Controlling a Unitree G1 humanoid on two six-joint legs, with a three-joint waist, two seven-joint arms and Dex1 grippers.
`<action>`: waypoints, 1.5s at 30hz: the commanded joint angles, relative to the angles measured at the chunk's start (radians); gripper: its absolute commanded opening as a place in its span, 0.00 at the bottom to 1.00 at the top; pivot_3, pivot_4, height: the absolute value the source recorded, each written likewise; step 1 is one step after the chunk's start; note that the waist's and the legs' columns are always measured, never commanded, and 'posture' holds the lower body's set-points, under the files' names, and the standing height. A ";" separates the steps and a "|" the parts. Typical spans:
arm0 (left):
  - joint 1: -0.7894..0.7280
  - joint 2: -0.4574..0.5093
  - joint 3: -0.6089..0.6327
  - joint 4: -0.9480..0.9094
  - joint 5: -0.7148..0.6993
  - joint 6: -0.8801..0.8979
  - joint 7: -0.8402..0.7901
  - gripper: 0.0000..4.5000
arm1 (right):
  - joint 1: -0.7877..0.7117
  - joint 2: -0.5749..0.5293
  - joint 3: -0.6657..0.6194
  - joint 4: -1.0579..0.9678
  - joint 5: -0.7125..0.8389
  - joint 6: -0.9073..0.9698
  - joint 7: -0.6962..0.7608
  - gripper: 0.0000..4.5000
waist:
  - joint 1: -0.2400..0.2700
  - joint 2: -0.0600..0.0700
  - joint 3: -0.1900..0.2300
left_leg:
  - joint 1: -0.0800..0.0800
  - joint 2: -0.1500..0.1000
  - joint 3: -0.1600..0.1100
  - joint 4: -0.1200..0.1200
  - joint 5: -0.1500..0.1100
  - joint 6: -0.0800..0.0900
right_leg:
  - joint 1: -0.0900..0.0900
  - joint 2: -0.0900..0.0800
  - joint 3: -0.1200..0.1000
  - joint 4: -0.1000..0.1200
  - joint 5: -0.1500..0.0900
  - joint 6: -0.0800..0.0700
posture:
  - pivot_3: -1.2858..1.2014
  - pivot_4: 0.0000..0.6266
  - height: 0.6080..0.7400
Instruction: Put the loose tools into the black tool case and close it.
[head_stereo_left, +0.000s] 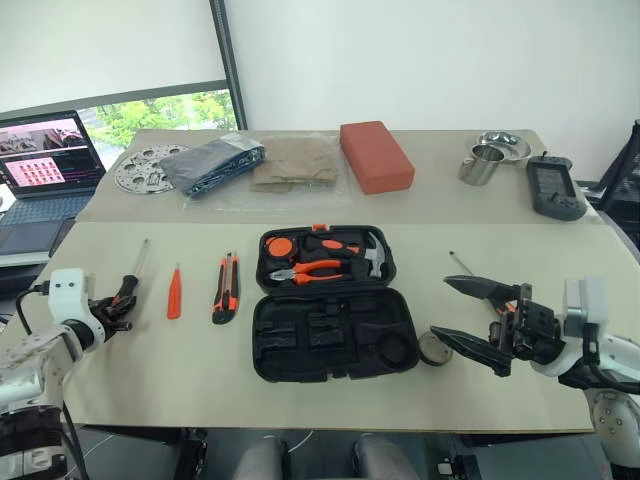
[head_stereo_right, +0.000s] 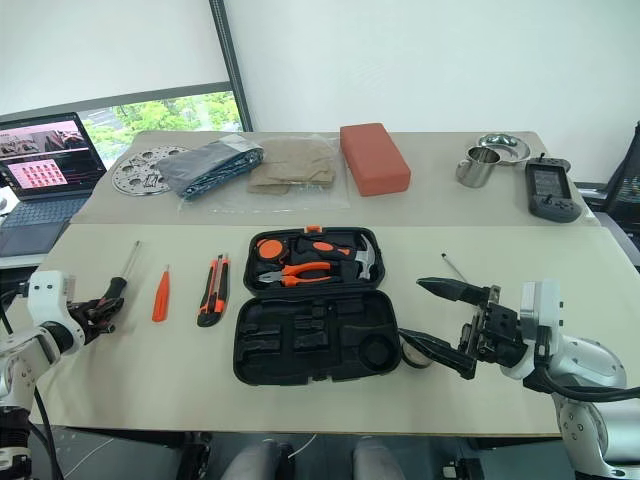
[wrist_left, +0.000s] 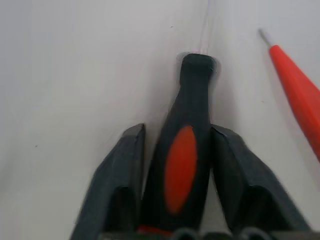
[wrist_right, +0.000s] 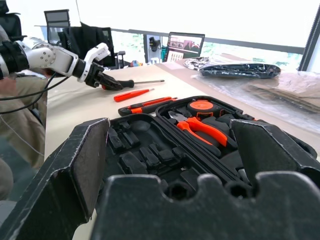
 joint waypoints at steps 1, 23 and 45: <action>-0.001 0.017 0.010 0.036 0.007 0.006 -0.019 0.21 | -0.008 0.003 -0.019 -0.034 0.010 -0.024 0.001 1.00 | 0.000 0.001 0.000 | 0.000 0.000 0.000 0.000 0.000 0.000 | 0.000 0.000 0.000 0.000 0.000 0.000 | 0.52 0.24 1.00; -0.310 0.039 -0.579 -0.263 0.166 -0.421 -0.710 0.21 | 0.130 -0.032 -0.199 0.004 -0.022 -0.048 0.000 1.00 | 0.027 0.004 -0.003 | -0.012 -0.002 0.004 0.001 0.001 -0.001 | 0.000 -0.008 -0.018 -0.005 -0.001 0.001 | 0.52 0.24 1.00; -0.380 -0.097 -0.783 -0.059 0.428 -0.443 -0.601 0.21 | 0.230 -0.032 -0.264 -0.117 0.008 -0.026 -0.081 1.00 | 0.022 0.004 -0.002 | -0.014 0.000 -0.004 0.015 0.001 0.000 | 0.004 0.004 -0.015 0.001 -0.002 0.003 | 0.52 0.24 1.00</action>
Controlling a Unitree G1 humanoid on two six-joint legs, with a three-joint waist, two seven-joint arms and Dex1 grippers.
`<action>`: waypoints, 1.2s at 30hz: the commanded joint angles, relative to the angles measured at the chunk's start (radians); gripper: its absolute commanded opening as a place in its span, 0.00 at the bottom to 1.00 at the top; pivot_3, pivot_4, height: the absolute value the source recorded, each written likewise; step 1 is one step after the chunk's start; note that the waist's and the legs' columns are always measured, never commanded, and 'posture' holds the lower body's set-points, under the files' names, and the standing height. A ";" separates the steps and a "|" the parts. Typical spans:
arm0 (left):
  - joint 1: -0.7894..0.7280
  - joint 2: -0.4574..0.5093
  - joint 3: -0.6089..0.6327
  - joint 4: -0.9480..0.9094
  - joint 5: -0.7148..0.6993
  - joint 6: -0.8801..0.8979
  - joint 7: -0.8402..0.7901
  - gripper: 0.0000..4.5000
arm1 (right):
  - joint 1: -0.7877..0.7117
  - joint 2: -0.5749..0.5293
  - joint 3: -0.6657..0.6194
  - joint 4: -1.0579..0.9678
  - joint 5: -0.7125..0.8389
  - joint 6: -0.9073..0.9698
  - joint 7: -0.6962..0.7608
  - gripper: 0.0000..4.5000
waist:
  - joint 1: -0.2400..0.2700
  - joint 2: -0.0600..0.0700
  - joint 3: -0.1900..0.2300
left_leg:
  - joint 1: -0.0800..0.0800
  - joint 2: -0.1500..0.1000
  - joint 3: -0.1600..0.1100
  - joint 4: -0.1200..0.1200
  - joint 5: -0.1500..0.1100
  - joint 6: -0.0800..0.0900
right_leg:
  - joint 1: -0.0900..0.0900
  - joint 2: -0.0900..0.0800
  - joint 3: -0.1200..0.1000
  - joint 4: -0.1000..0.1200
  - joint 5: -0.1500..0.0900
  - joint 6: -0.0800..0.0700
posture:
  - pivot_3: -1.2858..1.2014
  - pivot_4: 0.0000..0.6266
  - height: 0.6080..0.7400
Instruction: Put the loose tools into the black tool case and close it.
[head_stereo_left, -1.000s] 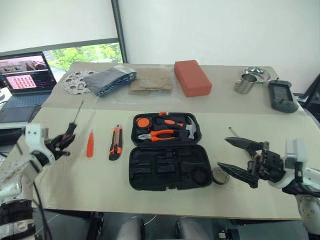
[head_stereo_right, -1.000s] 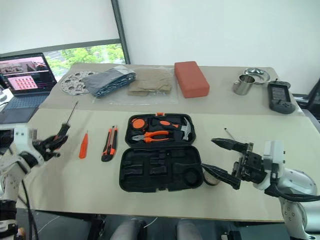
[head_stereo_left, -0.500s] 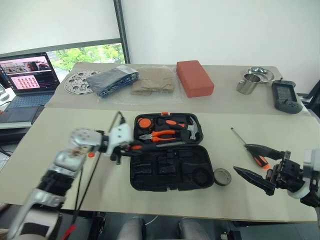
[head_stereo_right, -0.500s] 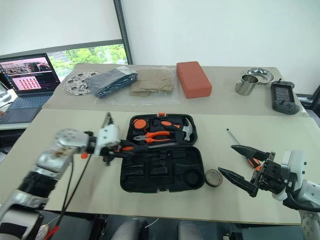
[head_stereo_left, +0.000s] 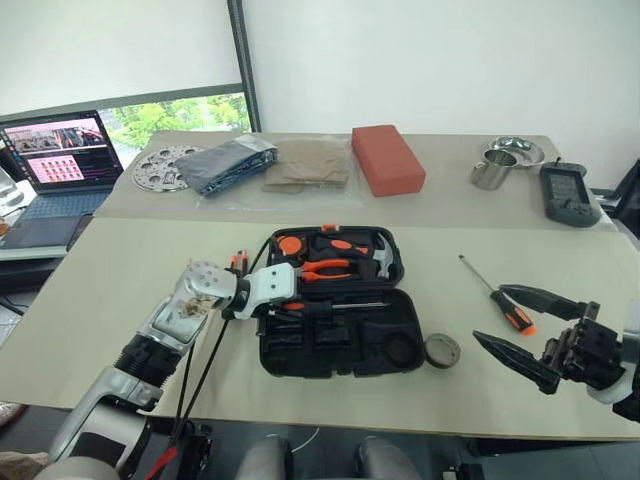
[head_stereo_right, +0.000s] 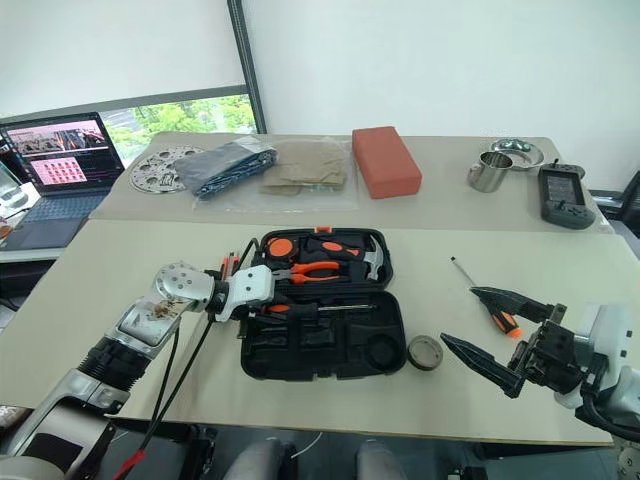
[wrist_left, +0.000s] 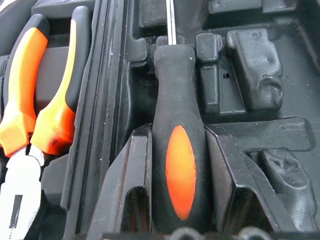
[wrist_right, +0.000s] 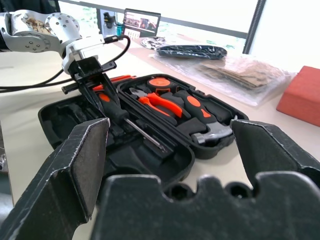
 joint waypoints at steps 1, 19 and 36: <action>0.010 0.040 0.009 0.071 0.088 0.000 0.066 0.21 | -0.014 -0.011 -0.021 -0.029 0.018 0.002 -0.009 1.00 | -0.002 0.000 0.000 | 0.000 0.000 0.000 0.000 0.000 0.000 | 0.000 0.000 0.000 0.000 0.000 0.001 | 0.52 0.24 1.00; -0.089 0.036 0.021 0.049 0.144 -0.001 0.094 0.44 | -0.049 -0.013 0.010 -0.037 0.017 0.013 -0.036 1.00 | -0.017 0.000 0.000 | 0.001 0.000 0.000 0.002 0.001 0.001 | -0.002 0.002 0.006 0.007 -0.001 0.002 | 0.52 0.24 1.00; -0.104 -0.068 0.265 -0.276 -0.188 0.291 0.130 0.65 | -0.045 -0.004 0.028 -0.050 0.018 0.013 -0.063 1.00 | 0.008 0.001 0.001 | -0.001 -0.001 -0.001 0.003 0.000 0.003 | -0.003 0.002 0.007 0.001 0.000 0.000 | 0.52 0.24 1.00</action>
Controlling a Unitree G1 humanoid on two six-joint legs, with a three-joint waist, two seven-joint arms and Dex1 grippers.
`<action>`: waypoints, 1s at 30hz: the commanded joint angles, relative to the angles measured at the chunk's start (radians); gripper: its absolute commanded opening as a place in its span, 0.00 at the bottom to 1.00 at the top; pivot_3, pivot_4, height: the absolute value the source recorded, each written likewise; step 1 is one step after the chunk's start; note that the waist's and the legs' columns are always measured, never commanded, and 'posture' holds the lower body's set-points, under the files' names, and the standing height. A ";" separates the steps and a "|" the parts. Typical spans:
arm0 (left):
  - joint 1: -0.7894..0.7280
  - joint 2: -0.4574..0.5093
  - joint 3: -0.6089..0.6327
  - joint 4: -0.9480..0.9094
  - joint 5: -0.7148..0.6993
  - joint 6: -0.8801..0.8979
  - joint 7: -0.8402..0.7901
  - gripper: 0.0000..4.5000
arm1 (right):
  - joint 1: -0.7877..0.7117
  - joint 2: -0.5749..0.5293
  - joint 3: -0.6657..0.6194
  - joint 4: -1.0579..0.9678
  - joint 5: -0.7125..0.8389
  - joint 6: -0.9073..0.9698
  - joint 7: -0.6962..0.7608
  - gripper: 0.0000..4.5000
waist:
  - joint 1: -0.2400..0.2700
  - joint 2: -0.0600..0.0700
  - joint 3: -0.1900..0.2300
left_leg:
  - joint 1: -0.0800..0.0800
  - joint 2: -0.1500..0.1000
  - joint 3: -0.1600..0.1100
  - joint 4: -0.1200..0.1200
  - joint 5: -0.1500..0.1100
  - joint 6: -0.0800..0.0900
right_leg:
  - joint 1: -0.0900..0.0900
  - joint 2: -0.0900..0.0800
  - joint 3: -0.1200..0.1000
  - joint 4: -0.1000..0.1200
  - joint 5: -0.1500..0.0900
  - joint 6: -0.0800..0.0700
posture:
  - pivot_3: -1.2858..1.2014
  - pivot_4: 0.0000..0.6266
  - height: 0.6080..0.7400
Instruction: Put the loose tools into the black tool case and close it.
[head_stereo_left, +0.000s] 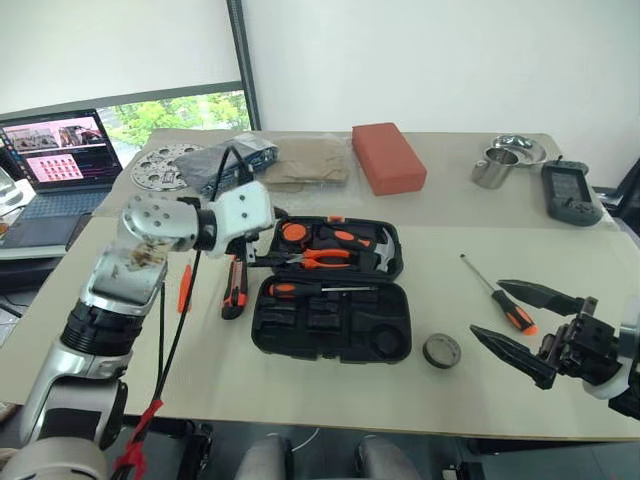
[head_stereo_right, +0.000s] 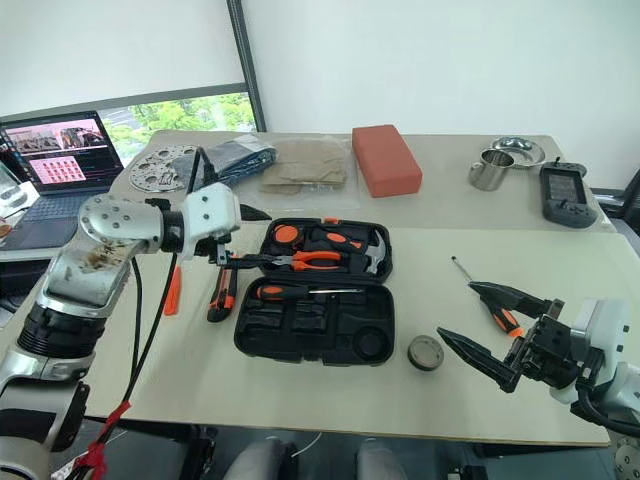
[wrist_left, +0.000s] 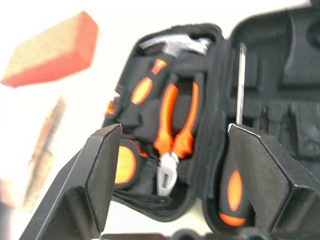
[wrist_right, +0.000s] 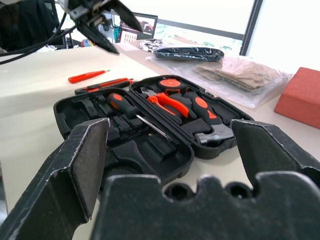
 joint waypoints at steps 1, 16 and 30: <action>0.084 -0.147 0.030 0.022 -0.104 0.008 0.086 0.58 | -0.018 0.006 0.010 -0.038 0.012 0.005 -0.021 1.00 | 0.002 0.001 -0.001 | 0.000 0.000 0.000 0.000 0.000 0.000 | 0.000 0.000 0.000 -0.001 0.000 0.000 | 0.52 0.24 1.00; 0.175 -0.297 -0.053 0.398 0.006 -0.250 0.175 0.01 | 0.050 0.023 -0.008 -0.062 0.011 -0.011 -0.028 1.00 | -0.002 0.001 0.000 | -0.001 -0.002 -0.003 0.000 0.000 0.000 | 0.000 0.001 0.002 -0.002 0.002 -0.001 | 0.52 0.24 1.00; 0.166 -0.220 -0.257 0.680 0.324 -0.544 0.244 0.01 | 0.109 0.039 -0.022 -0.093 0.001 -0.021 -0.050 1.00 | -0.003 0.002 -0.005 | 0.008 -0.001 -0.002 0.000 0.000 0.000 | 0.015 0.001 0.004 -0.003 -0.002 0.006 | 0.52 0.24 1.00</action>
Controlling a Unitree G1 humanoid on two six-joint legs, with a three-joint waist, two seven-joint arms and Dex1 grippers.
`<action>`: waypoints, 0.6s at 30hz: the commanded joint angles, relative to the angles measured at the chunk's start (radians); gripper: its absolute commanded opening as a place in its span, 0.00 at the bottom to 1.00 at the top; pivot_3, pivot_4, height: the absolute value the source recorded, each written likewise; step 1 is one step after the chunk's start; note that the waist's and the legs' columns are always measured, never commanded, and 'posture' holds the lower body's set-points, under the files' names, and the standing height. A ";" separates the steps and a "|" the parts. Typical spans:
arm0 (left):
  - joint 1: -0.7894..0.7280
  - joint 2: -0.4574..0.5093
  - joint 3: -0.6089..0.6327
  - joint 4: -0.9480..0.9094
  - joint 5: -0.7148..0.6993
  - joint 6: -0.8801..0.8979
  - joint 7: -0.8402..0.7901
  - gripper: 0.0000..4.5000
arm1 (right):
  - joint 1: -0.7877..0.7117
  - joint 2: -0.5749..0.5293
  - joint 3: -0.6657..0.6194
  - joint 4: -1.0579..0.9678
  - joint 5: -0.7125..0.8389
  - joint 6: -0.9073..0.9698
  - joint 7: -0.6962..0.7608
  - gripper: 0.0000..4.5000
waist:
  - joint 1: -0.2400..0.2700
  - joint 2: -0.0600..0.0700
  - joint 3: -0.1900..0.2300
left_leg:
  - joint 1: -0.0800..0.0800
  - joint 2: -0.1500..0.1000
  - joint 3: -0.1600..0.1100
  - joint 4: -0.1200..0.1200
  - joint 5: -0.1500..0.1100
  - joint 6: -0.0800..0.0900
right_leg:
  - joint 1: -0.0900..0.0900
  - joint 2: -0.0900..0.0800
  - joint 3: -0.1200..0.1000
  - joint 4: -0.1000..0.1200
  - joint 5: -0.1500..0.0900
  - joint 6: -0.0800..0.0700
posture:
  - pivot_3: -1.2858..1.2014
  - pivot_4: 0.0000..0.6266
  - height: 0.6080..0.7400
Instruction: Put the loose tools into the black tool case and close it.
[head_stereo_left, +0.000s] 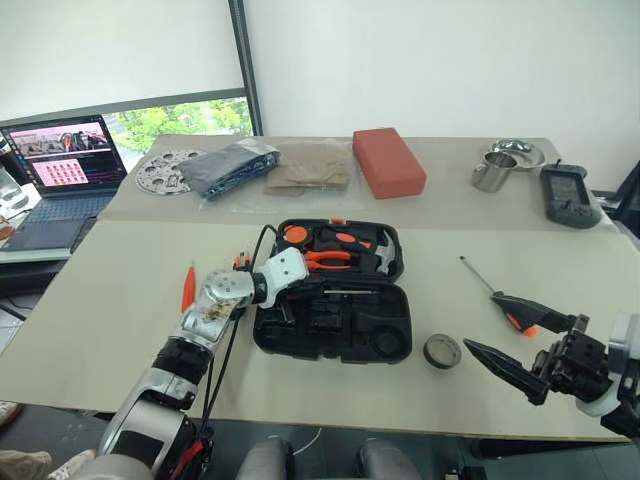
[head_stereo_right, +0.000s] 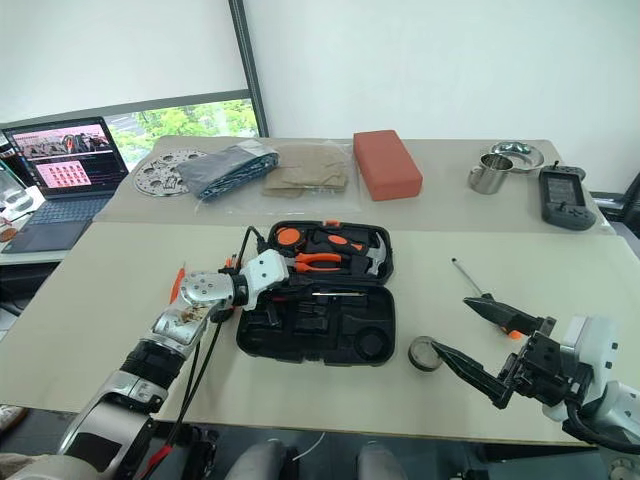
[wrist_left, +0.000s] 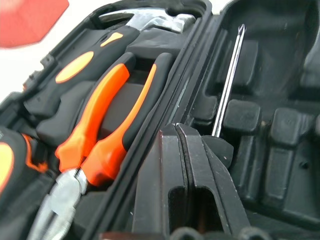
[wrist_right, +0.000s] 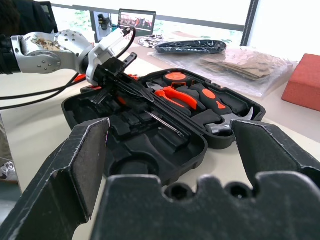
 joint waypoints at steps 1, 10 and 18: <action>0.028 0.022 -0.075 0.156 0.127 -0.024 0.041 0.01 | 0.002 0.006 -0.036 -0.037 0.001 -0.020 -0.009 1.00 | 0.000 0.000 0.000 | 0.003 0.001 0.000 0.000 0.000 0.000 | 0.002 -0.001 0.000 0.000 0.000 0.000 | 0.52 0.24 1.00; 0.026 -0.037 0.108 0.004 -0.129 0.050 0.026 0.01 | -0.036 -0.017 -0.023 0.006 -0.083 0.004 -0.091 1.00 | -0.007 -0.001 0.000 | 0.008 0.002 0.003 0.000 0.000 0.000 | 0.004 -0.002 0.005 0.002 0.000 0.003 | 0.52 0.24 1.00; 0.053 0.054 0.334 -0.428 -0.585 0.486 -0.107 0.22 | -0.224 -0.107 0.057 0.241 -0.291 0.110 -0.255 1.00 | -0.015 0.000 0.000 | -0.010 0.000 0.002 0.000 0.002 0.001 | -0.017 0.000 0.005 0.001 0.006 -0.004 | 0.52 0.24 1.00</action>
